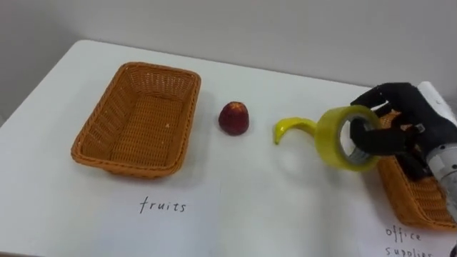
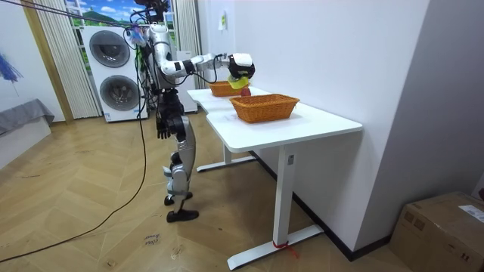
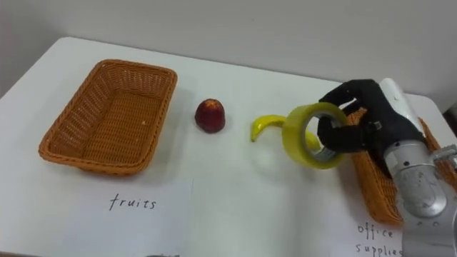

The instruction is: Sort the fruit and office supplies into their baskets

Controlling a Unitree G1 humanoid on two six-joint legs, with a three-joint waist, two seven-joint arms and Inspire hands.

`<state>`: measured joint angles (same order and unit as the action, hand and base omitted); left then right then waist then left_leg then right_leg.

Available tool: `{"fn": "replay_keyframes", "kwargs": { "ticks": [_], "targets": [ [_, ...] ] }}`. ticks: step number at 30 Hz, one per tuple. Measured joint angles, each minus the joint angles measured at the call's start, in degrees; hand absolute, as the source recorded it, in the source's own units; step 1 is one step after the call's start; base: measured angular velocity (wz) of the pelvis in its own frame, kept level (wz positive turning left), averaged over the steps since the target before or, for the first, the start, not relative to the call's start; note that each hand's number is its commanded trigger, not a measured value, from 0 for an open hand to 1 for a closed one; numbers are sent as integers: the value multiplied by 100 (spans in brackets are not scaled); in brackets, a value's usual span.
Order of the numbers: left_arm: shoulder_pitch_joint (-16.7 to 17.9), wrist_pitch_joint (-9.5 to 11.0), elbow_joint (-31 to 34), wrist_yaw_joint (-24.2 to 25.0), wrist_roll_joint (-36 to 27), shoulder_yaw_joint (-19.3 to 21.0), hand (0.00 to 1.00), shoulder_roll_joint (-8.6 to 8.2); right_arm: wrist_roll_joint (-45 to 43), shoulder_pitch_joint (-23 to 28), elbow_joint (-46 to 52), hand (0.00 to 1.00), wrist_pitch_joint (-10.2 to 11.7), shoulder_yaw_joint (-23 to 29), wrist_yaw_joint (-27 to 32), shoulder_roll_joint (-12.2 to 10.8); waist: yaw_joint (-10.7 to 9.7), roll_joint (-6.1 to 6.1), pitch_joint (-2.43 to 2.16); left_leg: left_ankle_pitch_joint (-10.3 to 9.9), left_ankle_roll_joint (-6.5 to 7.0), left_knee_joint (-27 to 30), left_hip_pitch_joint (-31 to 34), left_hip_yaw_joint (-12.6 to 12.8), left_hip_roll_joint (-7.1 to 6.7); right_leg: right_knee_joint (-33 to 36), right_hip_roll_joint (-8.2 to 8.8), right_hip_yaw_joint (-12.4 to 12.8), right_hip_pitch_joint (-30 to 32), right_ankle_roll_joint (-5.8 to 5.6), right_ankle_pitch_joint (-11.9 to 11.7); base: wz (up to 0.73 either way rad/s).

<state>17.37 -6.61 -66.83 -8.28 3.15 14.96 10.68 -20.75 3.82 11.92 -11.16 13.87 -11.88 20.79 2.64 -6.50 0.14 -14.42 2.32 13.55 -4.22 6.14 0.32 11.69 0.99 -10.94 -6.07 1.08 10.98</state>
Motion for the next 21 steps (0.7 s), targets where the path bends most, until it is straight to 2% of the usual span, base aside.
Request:
{"fn": "replay_keyframes", "kwargs": {
  "ticks": [8, 16, 21],
  "targets": [
    [17, 16, 18, 55, 0, 64, 0, 2, 99, -1, -284, 100, 59, 374, 464, 6, -132, -8, 0, -1, 0, -4, -4, 32, 5, 3, -1, 18, 13, 0, 0, -2],
    [43, 71, -4, 120, -10, 72, 0, -1, 90, -2, -295, 100, 60, 400, 587, 7, -244, -7, -2, -2, 1, -12, -35, 141, 19, 35, -7, 79, 44, -1, 0, -7],
    [47, 67, -2, 130, -14, 229, 0, -8, 89, -2, -295, 100, 60, 736, 707, 9, -255, -5, 0, -1, 2, -15, -47, 165, 19, 55, -15, 108, 52, -2, 1, -2]
  ]
}}
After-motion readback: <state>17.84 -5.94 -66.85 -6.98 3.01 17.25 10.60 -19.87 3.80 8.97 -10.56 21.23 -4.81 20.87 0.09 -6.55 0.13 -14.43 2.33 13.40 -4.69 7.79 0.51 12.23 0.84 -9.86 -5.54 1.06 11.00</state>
